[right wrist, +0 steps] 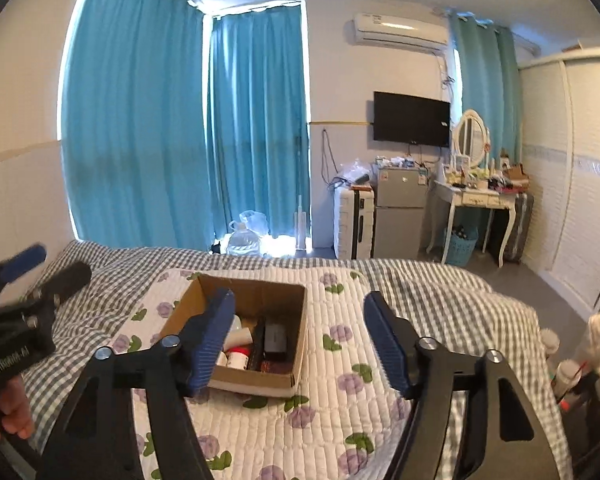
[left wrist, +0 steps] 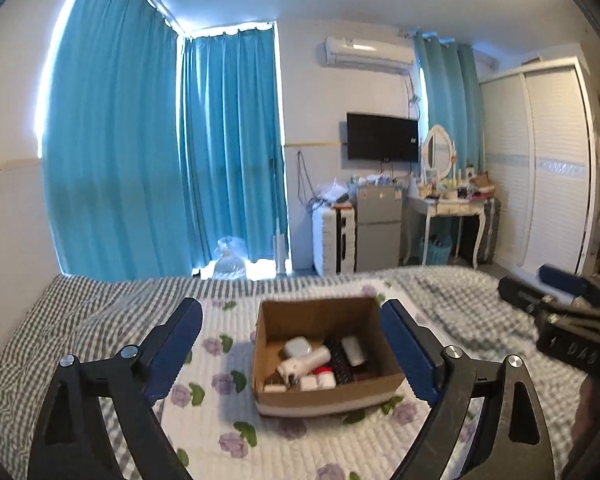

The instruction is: Organize rigid objects

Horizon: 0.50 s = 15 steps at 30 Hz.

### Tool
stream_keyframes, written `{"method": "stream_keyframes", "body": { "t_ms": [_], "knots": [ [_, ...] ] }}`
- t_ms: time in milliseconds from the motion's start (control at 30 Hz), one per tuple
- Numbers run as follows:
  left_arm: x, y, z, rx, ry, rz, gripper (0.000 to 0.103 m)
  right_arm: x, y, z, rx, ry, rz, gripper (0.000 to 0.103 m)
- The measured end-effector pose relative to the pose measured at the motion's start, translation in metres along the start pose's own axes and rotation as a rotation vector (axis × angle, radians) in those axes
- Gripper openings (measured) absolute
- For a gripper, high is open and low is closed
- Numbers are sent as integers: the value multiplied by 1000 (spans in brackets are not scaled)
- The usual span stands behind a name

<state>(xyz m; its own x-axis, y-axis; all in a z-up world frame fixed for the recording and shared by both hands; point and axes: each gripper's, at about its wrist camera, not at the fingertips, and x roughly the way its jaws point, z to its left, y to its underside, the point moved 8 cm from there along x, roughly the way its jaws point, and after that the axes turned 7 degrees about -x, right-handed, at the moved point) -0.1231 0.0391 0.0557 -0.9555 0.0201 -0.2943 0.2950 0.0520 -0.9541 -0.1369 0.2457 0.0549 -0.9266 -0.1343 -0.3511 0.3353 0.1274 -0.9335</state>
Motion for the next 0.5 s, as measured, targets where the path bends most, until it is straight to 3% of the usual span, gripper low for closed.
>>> {"method": "stream_keyframes", "body": {
  "t_ms": [67, 133, 500],
  "knots": [
    [5, 14, 0, 17, -1, 12, 98, 2, 12, -6, 25, 12, 1, 92],
    [7, 26, 1, 32, -12, 9, 100, 6, 23, -11, 41, 27, -7, 102],
    [12, 47, 11, 20, -45, 14, 103, 23, 47, -1, 14, 22, -37, 103]
  ]
}}
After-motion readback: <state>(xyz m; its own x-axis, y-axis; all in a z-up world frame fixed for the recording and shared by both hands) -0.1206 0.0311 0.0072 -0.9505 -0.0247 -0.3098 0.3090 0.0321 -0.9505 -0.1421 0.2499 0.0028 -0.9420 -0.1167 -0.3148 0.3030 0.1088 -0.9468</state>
